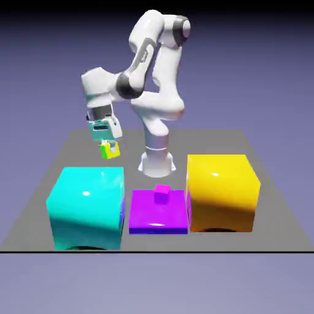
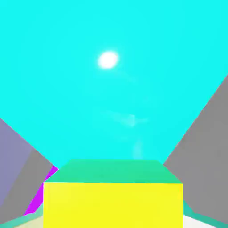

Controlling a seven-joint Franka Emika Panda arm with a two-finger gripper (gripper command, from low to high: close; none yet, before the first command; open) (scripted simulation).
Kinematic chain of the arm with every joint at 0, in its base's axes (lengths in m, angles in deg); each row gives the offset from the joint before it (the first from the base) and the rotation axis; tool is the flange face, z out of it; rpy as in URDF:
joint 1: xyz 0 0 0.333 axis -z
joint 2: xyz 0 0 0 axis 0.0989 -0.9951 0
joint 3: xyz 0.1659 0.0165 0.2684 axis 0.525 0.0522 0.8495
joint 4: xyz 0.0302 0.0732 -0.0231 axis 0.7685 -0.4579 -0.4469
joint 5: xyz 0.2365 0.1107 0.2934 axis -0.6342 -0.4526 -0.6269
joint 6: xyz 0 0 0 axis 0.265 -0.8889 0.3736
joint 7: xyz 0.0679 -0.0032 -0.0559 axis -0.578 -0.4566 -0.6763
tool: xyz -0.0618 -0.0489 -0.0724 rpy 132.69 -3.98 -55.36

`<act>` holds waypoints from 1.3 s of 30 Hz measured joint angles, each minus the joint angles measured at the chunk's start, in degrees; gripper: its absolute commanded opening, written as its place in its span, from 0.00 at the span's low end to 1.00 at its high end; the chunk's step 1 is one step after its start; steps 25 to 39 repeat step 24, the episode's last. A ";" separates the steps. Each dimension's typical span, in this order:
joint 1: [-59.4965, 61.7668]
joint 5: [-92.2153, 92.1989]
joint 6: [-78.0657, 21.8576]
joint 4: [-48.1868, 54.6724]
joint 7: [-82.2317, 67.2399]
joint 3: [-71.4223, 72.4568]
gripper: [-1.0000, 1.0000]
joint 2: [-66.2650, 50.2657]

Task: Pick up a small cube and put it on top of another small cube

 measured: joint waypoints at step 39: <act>-14.24 9.77 5.18 -6.02 16.41 13.80 1.00 -1.85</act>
